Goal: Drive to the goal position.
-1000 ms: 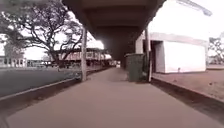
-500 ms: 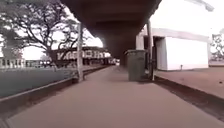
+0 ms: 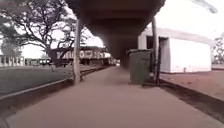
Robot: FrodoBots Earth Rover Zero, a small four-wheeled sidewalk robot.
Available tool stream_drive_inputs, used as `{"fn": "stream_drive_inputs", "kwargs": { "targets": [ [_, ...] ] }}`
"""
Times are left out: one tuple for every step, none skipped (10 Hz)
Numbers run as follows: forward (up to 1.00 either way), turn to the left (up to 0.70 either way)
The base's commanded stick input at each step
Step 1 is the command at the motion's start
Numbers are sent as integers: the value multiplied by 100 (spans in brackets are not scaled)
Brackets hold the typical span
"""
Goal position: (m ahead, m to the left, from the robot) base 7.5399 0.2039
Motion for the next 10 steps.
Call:
{"fn": "stream_drive_inputs", "kwargs": {
  "targets": [
    [85, 0],
    [85, 0],
    [85, 0],
    [85, 0],
    [85, 0],
    [85, 0],
    [85, 0],
    [85, 0],
    [85, 0],
    [85, 0]
  ]
}}
